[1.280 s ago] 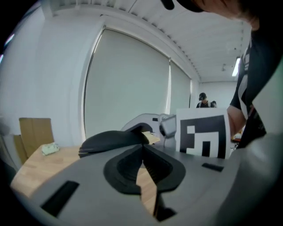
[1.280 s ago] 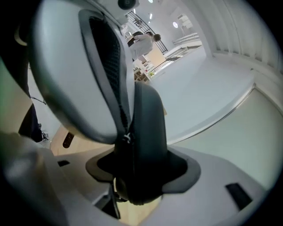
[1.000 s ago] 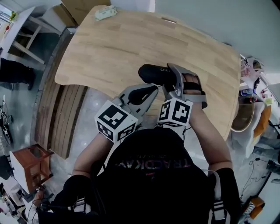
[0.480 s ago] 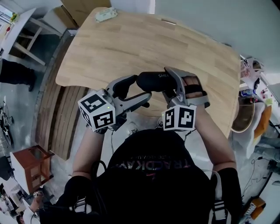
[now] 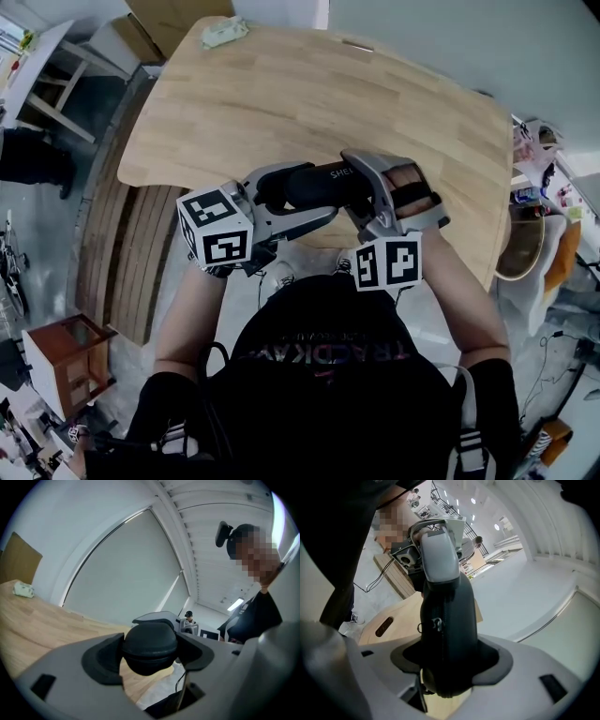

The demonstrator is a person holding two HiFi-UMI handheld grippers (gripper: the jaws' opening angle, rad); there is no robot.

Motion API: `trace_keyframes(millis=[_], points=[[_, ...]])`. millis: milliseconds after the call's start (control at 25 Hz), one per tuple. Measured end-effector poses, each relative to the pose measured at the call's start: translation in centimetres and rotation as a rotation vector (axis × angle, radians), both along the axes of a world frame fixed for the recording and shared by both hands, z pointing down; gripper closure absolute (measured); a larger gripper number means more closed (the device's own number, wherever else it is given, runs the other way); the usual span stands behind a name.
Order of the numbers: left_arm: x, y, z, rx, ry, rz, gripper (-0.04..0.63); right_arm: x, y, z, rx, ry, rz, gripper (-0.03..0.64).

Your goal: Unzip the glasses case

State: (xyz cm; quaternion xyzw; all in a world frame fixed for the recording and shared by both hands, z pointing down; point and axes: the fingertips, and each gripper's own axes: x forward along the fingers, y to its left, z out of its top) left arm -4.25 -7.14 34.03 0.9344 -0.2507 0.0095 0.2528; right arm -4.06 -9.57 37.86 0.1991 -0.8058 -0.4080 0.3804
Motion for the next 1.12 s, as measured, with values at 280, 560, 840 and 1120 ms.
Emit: trace_keyframes(millis=[280, 560, 840, 1120], points=[[0.9, 1.0, 0.0, 0.005, 0.005, 0.041, 0.25, -0.2, 0.9, 0.1, 0.011, 0.028, -0.062, 0.337], [-0.4, 0.7, -1.5, 0.051, 0.042, -0.051, 0.252, -0.9, 0.9, -1.6, 0.056, -0.07, -0.083, 0.327], [-2.4, 0.0, -3.4, 0.039, 0.156, -0.15, 0.255, -0.1, 1.2, -4.2, 0.152, -0.229, -0.072, 0.308], [-5.6, -1.6, -4.3, 0.05, 0.22, -0.302, 0.256, 1.2, 2.5, -6.2, 0.027, -0.43, -0.054, 0.35]])
